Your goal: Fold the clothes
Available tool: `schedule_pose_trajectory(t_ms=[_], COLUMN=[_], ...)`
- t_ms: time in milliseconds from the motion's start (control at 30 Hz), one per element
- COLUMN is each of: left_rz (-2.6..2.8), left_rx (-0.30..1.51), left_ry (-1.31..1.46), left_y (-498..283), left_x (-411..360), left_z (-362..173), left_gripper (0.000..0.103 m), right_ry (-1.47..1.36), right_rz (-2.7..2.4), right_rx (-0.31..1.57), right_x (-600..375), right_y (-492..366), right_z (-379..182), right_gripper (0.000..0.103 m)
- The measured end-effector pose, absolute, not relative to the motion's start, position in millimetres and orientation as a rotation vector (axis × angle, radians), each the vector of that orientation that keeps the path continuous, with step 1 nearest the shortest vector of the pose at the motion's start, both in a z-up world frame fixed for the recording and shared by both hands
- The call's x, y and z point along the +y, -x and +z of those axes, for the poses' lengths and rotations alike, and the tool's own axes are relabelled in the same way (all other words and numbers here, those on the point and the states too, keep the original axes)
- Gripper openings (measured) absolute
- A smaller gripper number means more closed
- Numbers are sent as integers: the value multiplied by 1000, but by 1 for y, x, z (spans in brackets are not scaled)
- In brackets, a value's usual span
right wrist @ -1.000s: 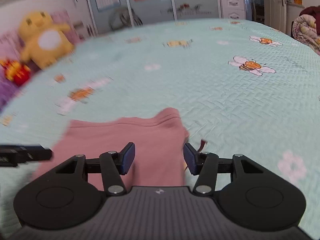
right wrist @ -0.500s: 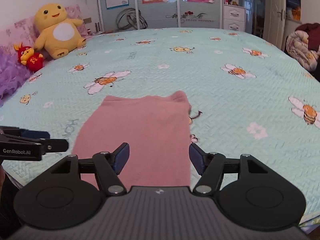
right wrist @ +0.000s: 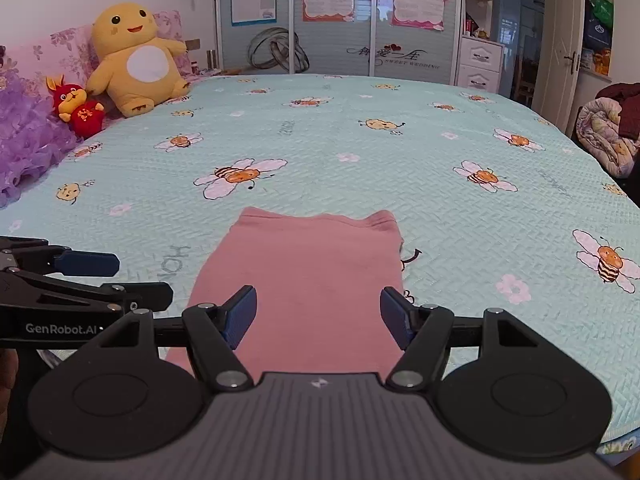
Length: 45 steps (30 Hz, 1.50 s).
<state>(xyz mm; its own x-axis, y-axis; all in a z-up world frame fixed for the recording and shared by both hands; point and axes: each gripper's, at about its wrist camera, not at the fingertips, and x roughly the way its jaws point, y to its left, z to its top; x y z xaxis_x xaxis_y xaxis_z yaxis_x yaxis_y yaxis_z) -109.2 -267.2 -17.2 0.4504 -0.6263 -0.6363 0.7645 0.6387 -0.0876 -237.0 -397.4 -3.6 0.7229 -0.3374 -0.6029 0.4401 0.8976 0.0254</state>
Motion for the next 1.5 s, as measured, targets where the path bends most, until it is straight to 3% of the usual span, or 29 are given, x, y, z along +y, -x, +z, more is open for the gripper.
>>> schedule_pose_trajectory(t_ms=[700, 1167, 1333, 1500], left_rz=[-856, -849, -896, -886], left_rx=[749, 924, 1072, 1197], left_ry=[-243, -131, 52, 196], left_y=[100, 73, 51, 33], left_x=[-272, -255, -236, -222], left_z=[-36, -70, -91, -114], left_gripper=[71, 71, 71, 71], right_ry=[-185, -228, -385, -758], right_rz=[-409, -397, -369, -331], right_rx=[653, 696, 677, 599], right_x=[-398, -413, -450, -525], right_y=[230, 221, 228, 244], right_z=[-13, -37, -55, -88], right_gripper=[68, 68, 68, 68])
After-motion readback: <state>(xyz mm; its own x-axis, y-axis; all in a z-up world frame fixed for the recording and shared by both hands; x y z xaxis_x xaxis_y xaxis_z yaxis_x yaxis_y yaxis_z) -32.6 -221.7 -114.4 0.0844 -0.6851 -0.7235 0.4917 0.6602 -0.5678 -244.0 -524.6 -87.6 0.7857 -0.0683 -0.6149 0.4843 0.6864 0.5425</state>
